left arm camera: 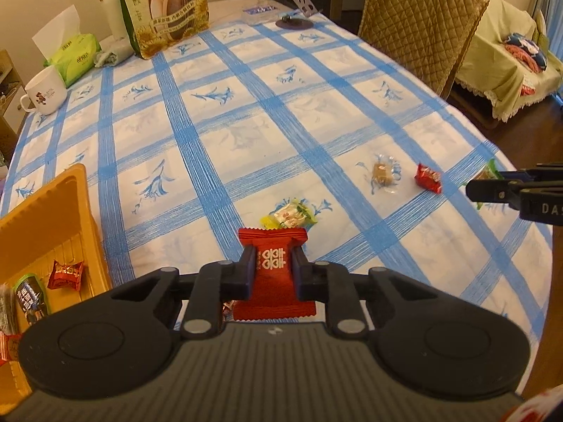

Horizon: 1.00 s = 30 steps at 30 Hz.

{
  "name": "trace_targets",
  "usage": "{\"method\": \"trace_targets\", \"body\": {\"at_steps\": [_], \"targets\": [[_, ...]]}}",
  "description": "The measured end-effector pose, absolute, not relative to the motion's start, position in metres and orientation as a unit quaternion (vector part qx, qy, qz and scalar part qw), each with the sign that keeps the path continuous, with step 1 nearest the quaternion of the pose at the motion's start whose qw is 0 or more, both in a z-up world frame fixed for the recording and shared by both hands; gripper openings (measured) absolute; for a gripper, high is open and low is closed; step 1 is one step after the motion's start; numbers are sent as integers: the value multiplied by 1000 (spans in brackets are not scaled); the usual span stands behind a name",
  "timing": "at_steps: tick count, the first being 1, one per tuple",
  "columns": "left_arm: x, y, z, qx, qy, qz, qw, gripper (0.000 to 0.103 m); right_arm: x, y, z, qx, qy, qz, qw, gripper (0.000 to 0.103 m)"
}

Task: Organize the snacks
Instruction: 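Carry the green candy and red packet over the orange tray with both grippers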

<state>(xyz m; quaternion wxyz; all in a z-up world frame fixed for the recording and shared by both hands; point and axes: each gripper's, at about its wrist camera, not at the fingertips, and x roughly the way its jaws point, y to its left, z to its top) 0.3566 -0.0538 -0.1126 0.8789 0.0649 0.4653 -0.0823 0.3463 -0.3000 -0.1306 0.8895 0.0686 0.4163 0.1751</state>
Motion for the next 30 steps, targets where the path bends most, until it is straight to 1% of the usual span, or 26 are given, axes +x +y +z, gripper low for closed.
{"method": "trace_targets", "body": {"at_steps": [15, 30], "targets": [[290, -40, -53, 18, 399, -57, 915, 19, 314, -269, -84, 49, 397, 255, 881, 23], [225, 51, -25, -24, 373, 51, 926, 19, 287, -174, -61, 1, 391, 382, 838, 23]]}}
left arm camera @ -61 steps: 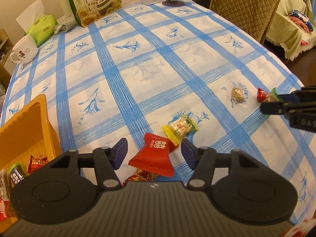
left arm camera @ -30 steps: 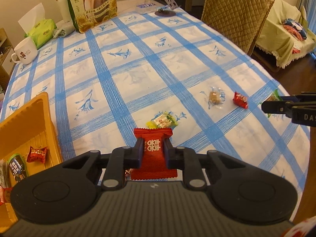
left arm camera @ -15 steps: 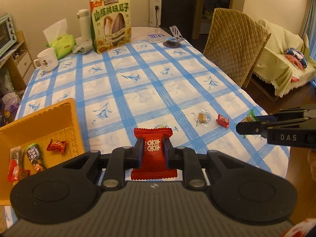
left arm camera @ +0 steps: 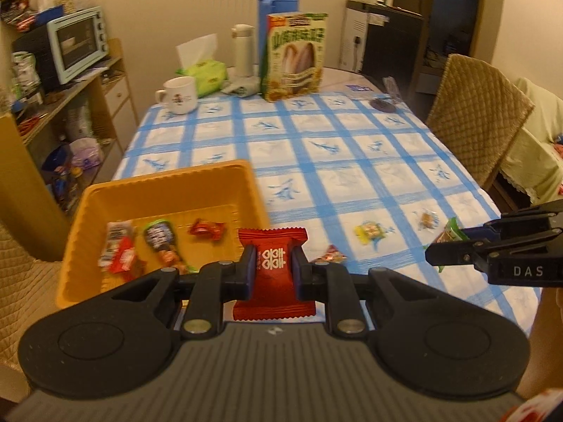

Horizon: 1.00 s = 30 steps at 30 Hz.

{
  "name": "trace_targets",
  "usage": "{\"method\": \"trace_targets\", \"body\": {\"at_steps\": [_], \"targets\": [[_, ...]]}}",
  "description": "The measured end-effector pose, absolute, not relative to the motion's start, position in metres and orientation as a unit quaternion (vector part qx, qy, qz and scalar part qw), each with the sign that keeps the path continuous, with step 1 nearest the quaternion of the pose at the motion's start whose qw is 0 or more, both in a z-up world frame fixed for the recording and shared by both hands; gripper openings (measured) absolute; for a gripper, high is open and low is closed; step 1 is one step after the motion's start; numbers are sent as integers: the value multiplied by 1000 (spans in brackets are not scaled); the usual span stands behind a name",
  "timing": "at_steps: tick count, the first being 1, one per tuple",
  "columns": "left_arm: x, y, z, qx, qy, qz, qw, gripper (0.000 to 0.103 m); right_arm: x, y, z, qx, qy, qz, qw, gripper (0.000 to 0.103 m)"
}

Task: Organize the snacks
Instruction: 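Carry the green candy and red packet over the orange tray with both grippers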

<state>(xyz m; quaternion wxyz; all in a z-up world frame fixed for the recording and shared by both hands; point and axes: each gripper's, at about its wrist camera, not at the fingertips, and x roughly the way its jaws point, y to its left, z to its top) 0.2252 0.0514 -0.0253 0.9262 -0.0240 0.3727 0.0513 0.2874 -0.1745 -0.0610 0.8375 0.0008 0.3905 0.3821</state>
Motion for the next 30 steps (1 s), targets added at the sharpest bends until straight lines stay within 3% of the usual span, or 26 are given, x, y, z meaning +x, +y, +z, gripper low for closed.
{"method": "trace_targets", "body": {"at_steps": [16, 30], "targets": [[229, 134, -27, -31, 372, 101, 922, 19, 300, -37, -57, -48, 377, 450, 808, 23], [268, 170, -48, -49, 386, 81, 918, 19, 348, 25, -94, -68, 414, 411, 809, 23]]}}
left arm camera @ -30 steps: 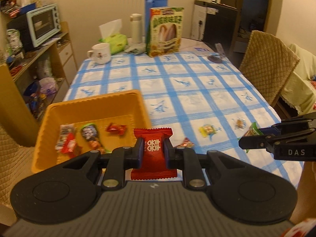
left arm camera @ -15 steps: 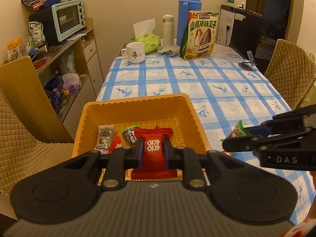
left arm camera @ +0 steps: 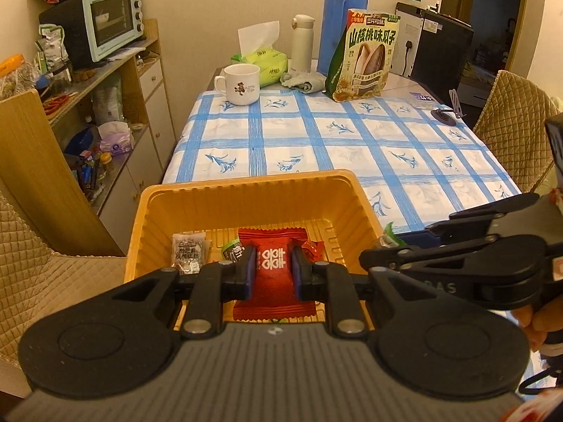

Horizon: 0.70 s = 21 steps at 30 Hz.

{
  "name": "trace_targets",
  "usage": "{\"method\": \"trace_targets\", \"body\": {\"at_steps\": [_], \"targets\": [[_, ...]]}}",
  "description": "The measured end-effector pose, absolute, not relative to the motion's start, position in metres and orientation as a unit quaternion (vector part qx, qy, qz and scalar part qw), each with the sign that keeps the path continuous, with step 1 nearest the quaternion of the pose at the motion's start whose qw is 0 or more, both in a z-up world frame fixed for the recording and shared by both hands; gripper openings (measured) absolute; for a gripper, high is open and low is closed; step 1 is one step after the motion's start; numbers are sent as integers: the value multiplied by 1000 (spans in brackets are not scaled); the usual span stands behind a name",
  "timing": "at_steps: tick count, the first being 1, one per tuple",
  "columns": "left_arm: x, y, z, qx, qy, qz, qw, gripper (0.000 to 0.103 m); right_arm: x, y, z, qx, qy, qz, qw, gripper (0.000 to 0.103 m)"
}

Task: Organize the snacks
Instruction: 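Carry the green candy and red packet over the orange tray with both grippers, then open both grippers to drop the red packet and green candy into the tray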

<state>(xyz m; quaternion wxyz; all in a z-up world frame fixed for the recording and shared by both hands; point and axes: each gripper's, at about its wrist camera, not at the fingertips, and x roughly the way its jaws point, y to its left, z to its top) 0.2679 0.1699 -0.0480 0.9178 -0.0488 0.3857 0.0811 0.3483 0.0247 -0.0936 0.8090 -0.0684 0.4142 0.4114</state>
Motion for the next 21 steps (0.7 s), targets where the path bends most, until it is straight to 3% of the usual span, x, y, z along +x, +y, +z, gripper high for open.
{"method": "trace_targets", "body": {"at_steps": [17, 21], "targets": [[295, 187, -72, -66, 406, 63, 909, 19, 369, 49, -117, -80, 425, 390, 813, 24], [300, 187, -74, -67, 407, 60, 909, 19, 371, 49, -114, -76, 424, 388, 815, 40]]}}
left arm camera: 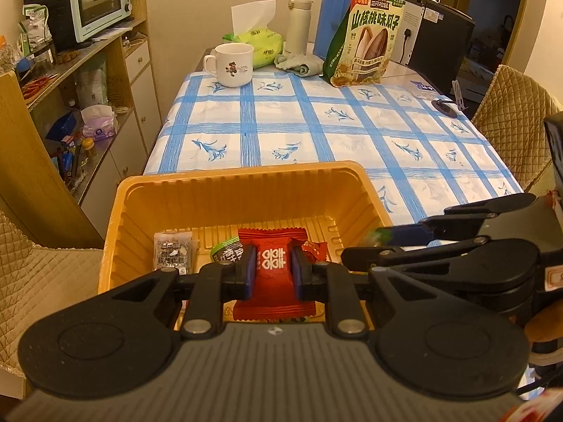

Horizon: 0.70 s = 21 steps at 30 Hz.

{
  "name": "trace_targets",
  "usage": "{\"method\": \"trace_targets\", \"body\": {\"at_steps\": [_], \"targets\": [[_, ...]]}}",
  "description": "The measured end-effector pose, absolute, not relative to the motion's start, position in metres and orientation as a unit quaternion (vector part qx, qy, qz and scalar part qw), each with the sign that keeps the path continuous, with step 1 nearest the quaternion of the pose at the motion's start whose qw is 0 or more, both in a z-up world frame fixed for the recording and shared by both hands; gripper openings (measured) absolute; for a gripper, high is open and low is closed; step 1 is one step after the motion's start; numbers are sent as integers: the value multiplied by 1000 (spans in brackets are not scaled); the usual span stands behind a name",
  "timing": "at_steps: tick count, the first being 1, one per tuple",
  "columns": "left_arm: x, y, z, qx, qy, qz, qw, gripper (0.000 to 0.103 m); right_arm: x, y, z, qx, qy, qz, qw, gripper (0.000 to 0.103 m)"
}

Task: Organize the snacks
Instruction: 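Open both grippers to drop the red packet and green candy into the tray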

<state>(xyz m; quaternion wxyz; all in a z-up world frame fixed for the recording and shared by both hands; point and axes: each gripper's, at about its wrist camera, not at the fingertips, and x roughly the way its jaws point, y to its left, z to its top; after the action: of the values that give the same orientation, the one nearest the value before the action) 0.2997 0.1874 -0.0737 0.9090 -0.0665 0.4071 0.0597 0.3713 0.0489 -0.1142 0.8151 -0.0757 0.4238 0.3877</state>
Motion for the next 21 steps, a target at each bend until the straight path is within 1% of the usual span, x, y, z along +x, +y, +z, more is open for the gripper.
{"method": "trace_targets", "body": {"at_steps": [3, 17, 19, 20, 21], "targets": [[303, 187, -74, -68, 408, 58, 909, 19, 372, 47, -111, -70, 418, 390, 817, 42], [323, 186, -82, -86, 415, 54, 904, 19, 381, 40, -107, -65, 417, 379, 823, 42], [324, 187, -82, -88, 415, 54, 904, 22, 382, 39, -107, -63, 418, 378, 824, 42], [324, 188, -82, -88, 414, 56, 904, 29, 382, 39, -107, -61, 418, 379, 823, 42], [324, 188, -82, -88, 414, 59, 904, 33, 383, 39, -107, -62, 418, 379, 823, 42]]}}
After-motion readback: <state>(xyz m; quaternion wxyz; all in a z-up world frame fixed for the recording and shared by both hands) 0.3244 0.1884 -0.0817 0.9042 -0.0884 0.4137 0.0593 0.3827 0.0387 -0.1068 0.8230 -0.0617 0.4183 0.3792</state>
